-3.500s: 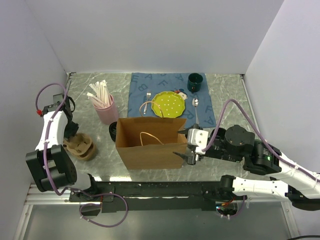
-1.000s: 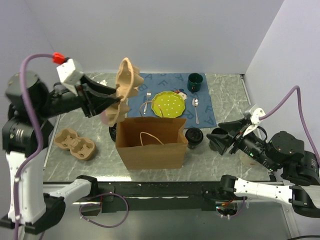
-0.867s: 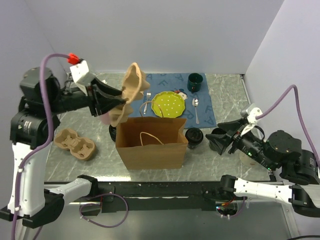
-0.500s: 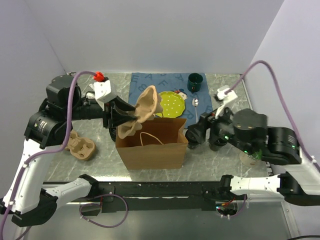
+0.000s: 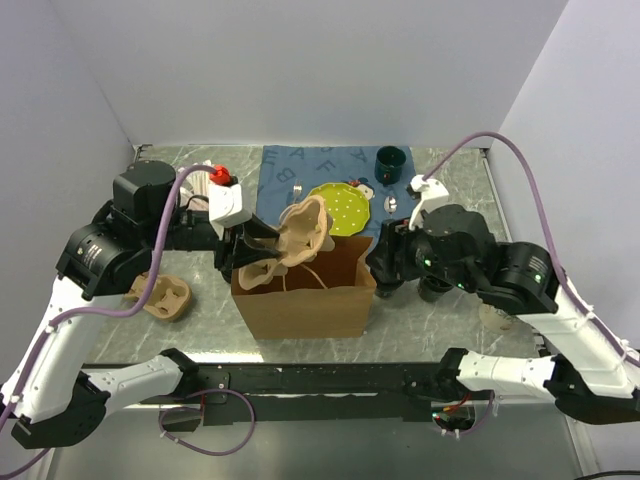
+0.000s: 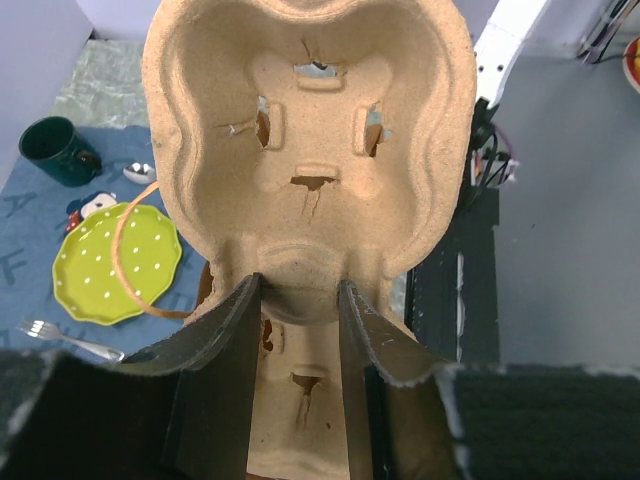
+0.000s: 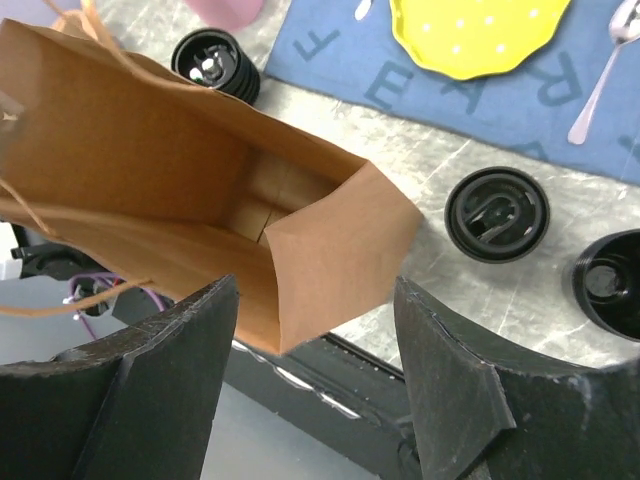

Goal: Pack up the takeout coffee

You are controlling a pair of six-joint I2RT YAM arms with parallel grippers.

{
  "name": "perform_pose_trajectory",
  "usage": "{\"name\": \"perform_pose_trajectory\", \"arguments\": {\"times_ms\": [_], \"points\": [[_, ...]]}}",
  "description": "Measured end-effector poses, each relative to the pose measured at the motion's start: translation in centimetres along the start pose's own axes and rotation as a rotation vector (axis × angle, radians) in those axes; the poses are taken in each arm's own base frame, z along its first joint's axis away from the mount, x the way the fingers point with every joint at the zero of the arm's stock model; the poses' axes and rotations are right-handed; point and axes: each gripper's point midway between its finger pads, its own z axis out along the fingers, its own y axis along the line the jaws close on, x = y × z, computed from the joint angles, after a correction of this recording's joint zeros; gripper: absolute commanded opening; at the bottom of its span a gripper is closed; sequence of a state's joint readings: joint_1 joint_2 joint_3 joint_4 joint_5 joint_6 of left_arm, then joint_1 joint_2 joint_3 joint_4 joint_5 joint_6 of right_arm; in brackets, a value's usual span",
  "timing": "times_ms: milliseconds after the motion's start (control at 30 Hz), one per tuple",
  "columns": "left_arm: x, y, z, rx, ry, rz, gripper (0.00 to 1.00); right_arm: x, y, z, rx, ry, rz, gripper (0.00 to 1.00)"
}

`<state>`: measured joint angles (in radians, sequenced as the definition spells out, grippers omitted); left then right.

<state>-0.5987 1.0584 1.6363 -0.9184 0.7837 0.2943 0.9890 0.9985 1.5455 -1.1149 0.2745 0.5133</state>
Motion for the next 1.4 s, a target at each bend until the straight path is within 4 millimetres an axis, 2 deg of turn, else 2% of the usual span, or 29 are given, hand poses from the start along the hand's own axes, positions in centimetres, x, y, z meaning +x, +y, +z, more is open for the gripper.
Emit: {"name": "perform_pose_trajectory", "arguments": {"times_ms": [333, 433, 467, 700, 867, 1133, 1400], "points": [[1.8, 0.8, 0.2, -0.029, 0.074, 0.027, 0.22, 1.2, 1.3, 2.5, -0.021, 0.066, 0.009, 0.72], [1.9, 1.1, 0.2, -0.04, 0.08, 0.037, 0.22, 1.5, 1.3, 3.3, -0.011, 0.08, 0.002, 0.6], [1.9, 1.2, 0.2, -0.045, 0.082, 0.038, 0.21, 1.6, 1.3, 3.7, -0.006, 0.087, -0.003, 0.52], [2.1, 1.7, 0.2, -0.07, 0.089, 0.041, 0.21, 3.8, 0.4, 5.6, 0.022, 0.13, -0.067, 0.29], [2.0, 2.1, 0.2, -0.088, 0.091, 0.046, 0.21, 4.8, -0.4, 5.9, 0.014, 0.121, -0.116, 0.26], [2.2, 2.1, 0.4, -0.087, 0.092, 0.044, 0.22, 4.1, -0.6, 5.3, -0.002, 0.074, -0.116, 0.24], [4.3, 1.5, 1.9, -0.046, 0.135, 0.026, 0.2, 3.6, -0.7, 5.4, 0.002, 0.06, -0.111, 0.2]]}}
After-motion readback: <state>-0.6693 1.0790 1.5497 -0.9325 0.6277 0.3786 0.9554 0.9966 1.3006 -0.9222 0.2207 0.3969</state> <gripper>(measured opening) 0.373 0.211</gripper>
